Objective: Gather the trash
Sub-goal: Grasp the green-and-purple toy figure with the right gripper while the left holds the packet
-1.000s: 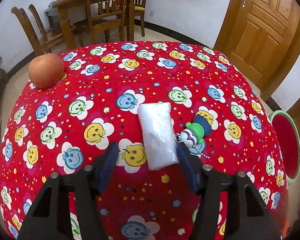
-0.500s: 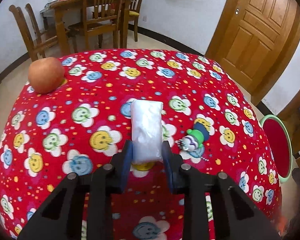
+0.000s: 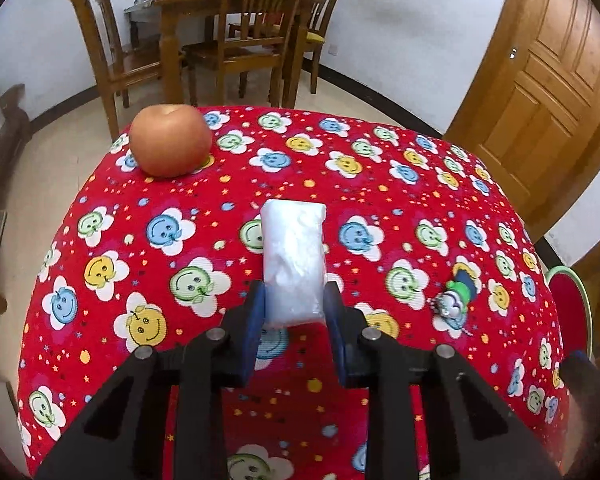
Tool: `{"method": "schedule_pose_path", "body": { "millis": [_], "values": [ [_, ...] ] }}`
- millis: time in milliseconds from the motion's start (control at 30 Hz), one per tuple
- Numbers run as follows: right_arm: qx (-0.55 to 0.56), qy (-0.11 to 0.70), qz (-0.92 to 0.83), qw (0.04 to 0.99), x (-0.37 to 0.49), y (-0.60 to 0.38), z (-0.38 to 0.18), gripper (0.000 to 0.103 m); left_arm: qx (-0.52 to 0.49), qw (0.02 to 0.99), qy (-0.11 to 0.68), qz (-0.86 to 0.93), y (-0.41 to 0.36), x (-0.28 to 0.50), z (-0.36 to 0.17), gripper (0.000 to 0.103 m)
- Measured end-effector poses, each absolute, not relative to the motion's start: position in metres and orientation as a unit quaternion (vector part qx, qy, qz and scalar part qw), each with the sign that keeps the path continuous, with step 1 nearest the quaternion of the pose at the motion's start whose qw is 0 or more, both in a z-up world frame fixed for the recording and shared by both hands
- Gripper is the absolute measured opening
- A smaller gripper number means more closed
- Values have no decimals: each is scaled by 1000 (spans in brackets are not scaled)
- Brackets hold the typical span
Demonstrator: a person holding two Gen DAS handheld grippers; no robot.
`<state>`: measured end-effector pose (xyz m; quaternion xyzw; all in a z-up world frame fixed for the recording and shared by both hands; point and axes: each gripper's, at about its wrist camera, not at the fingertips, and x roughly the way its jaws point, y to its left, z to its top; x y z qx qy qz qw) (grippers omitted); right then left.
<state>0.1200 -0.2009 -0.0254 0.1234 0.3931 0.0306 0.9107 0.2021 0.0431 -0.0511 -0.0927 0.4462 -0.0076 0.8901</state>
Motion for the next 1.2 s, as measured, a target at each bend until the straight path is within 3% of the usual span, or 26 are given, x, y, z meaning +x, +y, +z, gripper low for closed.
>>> {"method": "schedule_pose_path", "body": {
  "millis": [967,1200],
  "values": [
    [106,430,11,896,203,-127,-72,62,-122,890,440,-9,63,196,-62,29],
    [78,430,-8,900,202,-124,-74,37,-119,891,438,-13,59,196,-60,29]
  ]
}}
